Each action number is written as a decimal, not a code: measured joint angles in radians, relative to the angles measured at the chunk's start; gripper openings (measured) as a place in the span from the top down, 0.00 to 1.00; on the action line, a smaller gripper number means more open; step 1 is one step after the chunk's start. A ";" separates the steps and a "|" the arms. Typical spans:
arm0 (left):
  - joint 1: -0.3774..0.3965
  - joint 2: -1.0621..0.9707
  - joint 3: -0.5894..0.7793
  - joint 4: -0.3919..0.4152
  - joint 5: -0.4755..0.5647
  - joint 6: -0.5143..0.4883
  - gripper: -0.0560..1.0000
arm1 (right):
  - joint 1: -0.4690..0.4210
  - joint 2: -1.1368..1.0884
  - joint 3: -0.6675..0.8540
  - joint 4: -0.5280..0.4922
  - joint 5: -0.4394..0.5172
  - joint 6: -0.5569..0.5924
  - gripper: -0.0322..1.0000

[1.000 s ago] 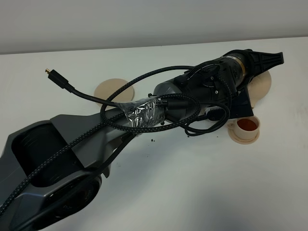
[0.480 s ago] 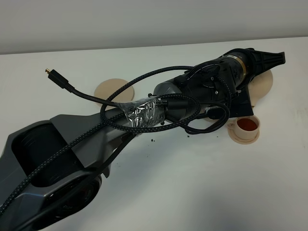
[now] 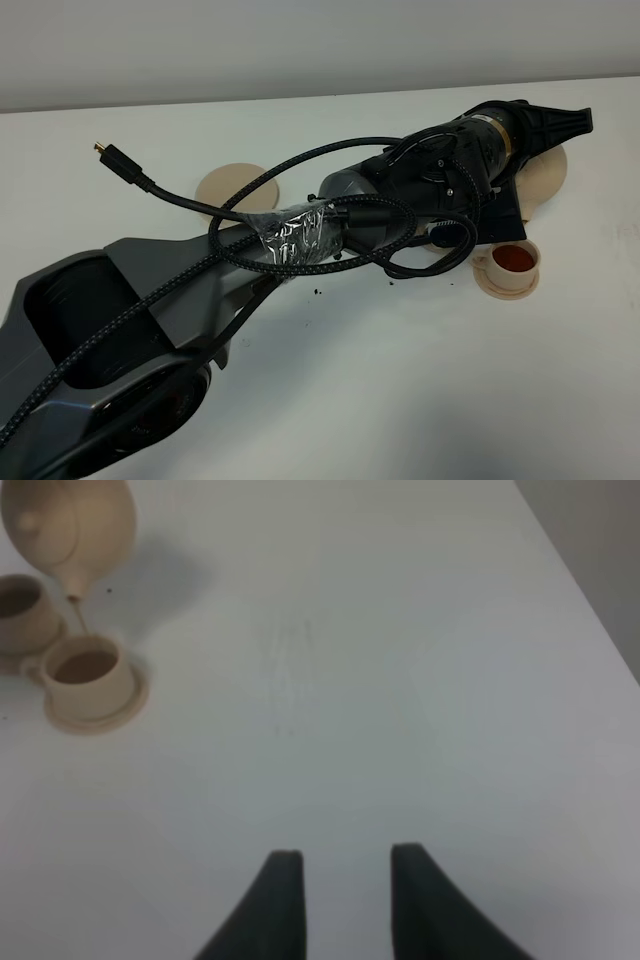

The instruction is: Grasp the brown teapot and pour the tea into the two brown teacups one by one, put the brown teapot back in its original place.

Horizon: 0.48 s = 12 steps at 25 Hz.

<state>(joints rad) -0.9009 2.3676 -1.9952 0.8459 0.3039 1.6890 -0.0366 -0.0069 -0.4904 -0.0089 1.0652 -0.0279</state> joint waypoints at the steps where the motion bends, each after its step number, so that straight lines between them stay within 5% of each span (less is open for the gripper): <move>1: 0.000 0.000 0.000 0.000 0.000 0.000 0.80 | 0.000 0.000 0.000 0.000 0.000 0.000 0.73; 12: 0.000 0.000 0.000 0.002 0.000 0.001 0.80 | 0.000 0.000 0.000 0.000 0.000 0.000 0.73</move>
<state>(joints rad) -0.9009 2.3676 -1.9952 0.8479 0.3039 1.6895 -0.0366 -0.0069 -0.4904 -0.0089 1.0652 -0.0279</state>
